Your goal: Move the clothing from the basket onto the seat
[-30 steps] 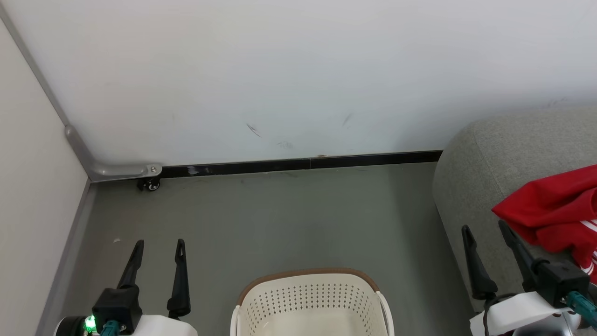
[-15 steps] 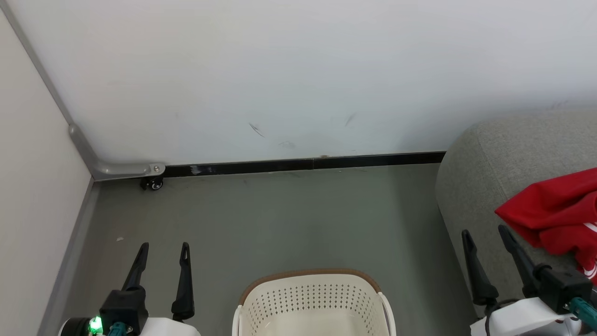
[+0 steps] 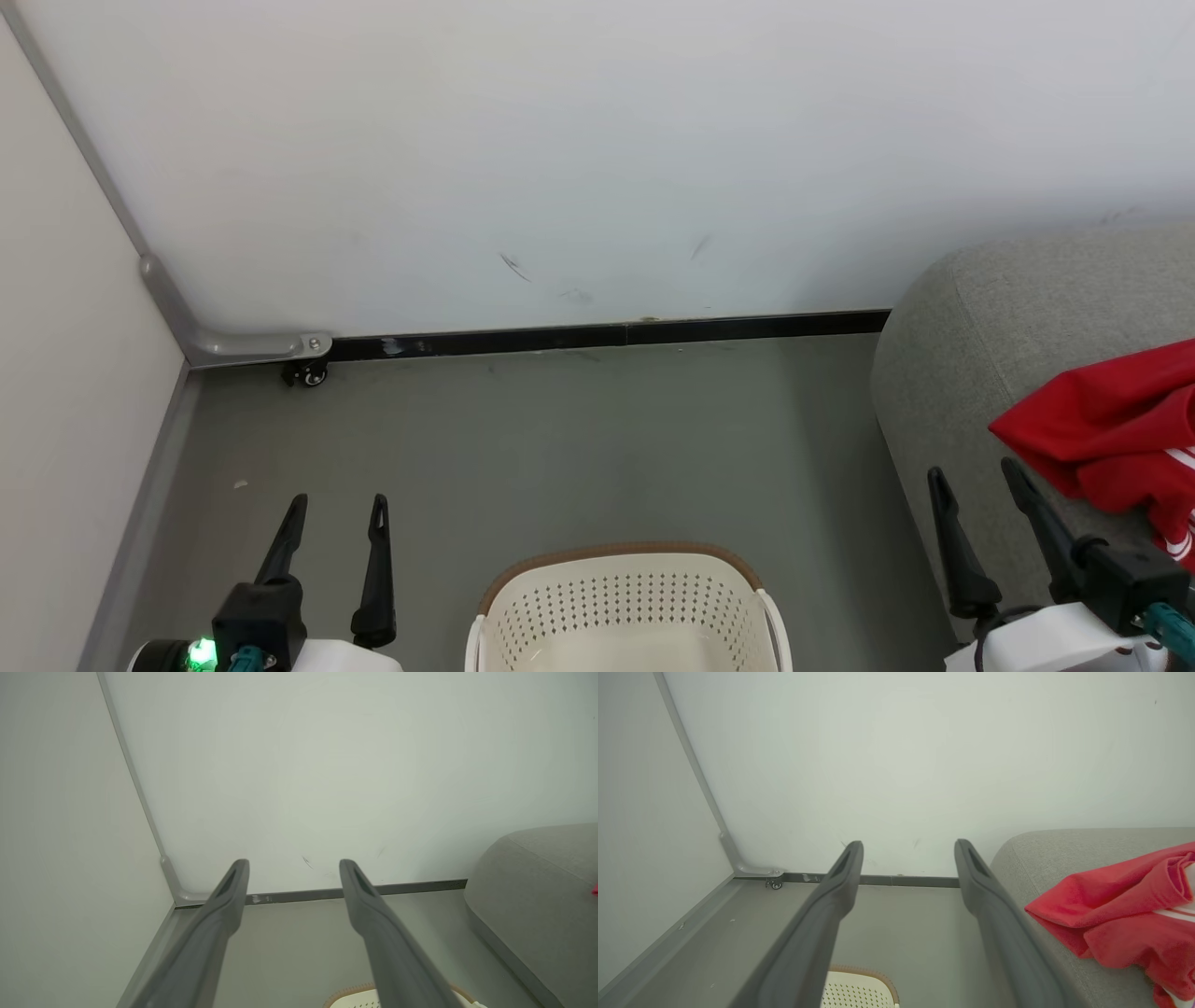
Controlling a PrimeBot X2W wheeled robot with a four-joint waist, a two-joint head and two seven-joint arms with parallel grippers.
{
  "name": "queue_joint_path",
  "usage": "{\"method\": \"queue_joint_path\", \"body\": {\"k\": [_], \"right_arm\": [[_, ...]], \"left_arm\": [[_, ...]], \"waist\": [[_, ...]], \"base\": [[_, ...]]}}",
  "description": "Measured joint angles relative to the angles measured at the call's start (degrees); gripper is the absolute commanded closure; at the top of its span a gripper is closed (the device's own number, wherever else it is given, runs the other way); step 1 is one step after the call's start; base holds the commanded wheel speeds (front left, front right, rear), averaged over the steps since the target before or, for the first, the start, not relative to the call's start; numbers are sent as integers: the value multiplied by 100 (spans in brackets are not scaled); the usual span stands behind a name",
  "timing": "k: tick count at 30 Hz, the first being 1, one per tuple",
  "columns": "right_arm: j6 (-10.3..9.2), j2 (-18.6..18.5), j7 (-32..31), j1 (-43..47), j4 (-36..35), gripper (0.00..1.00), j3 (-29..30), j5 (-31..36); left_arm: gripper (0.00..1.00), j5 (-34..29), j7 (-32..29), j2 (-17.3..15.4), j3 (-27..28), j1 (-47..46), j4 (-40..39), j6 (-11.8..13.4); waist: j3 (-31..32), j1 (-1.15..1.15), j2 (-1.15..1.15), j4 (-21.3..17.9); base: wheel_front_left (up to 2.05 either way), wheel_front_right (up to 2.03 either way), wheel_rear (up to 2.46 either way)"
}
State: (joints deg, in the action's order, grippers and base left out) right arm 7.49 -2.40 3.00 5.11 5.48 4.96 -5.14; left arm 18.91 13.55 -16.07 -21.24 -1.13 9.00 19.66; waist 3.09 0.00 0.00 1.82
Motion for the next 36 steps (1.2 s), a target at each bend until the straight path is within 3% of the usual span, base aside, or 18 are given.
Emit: {"method": "queue_joint_path", "body": {"k": [16,17,27,36], "right_arm": [[0,2,-51,79,-68,0,13,-48],[1,4,-49,81,-59,100,11,-47],[1,64,-69,164,401,100,81,-263],[1,65,-341,-138,657,100,353,-1070]], "left_arm": [[0,-33,-18,-19,-33,-1,37,0],[100,-54,-18,-16,-38,1,51,0],[100,210,-93,188,-81,204,222,-54],[100,992,-188,287,136,207,123,-211]], "waist": [[-1,0,0,7],[-1,0,0,7],[-10,0,0,9],[-39,0,0,2]], "base": [[0,0,0],[0,0,0],[0,0,0],[0,0,0]]}}
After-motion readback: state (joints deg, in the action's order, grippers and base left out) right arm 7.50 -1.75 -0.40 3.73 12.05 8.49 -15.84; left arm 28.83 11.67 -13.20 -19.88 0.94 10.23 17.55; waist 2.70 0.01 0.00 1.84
